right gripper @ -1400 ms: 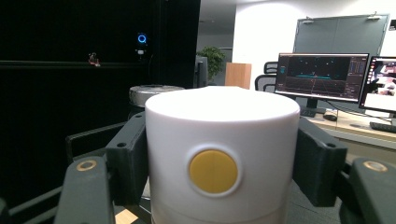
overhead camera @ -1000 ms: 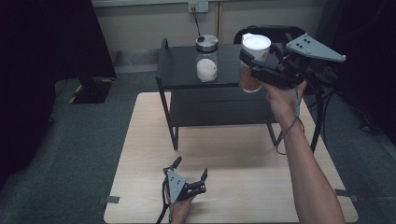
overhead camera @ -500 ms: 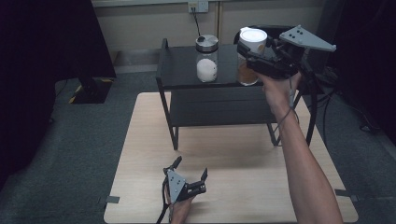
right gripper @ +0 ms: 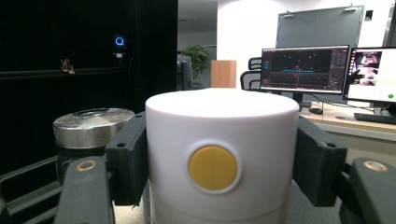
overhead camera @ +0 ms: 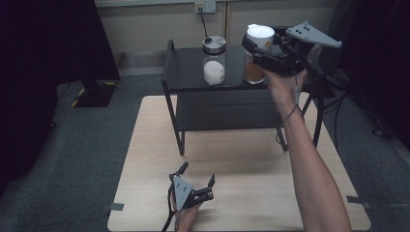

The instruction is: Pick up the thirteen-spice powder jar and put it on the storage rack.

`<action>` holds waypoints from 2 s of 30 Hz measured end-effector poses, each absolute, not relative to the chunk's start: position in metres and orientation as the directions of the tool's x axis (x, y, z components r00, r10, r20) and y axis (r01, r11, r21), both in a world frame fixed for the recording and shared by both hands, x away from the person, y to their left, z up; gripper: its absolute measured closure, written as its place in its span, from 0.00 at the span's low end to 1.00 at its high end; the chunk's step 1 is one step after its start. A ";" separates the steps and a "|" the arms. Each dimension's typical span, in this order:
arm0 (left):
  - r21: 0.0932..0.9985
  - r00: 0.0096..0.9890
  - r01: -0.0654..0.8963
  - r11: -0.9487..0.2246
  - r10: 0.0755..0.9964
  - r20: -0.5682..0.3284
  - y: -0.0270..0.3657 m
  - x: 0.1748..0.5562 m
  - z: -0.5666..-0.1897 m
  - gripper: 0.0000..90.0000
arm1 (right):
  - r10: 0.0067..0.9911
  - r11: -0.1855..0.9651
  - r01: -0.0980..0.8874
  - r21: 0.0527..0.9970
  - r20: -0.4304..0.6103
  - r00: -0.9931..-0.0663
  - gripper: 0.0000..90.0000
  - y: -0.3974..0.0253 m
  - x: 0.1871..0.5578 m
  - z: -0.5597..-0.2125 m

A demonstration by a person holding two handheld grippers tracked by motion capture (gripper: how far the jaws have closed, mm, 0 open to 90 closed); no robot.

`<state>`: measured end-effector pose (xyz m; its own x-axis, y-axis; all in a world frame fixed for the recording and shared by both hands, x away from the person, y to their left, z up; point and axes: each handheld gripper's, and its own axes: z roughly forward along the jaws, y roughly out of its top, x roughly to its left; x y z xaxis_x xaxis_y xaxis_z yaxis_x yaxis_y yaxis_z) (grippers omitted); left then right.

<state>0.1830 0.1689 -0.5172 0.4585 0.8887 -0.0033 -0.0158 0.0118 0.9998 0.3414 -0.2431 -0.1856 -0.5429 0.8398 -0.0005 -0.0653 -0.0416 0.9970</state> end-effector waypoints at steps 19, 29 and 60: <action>1.000 0.459 -0.015 0.015 0.888 -0.007 0.169 0.183 -0.517 0.00 | 0.830 -0.053 -0.104 0.993 -0.014 -0.557 0.14 -0.245 0.343 -0.199; 1.000 0.458 -0.015 0.015 0.889 -0.007 0.169 0.183 -0.517 0.00 | 0.812 -0.076 -0.126 0.989 -0.012 -0.583 0.00 -0.249 0.339 -0.206; 1.000 0.458 -0.015 0.015 0.889 -0.006 0.169 0.183 -0.517 0.00 | 0.807 -0.055 -0.158 0.986 -0.049 -0.589 0.00 -0.263 0.290 -0.234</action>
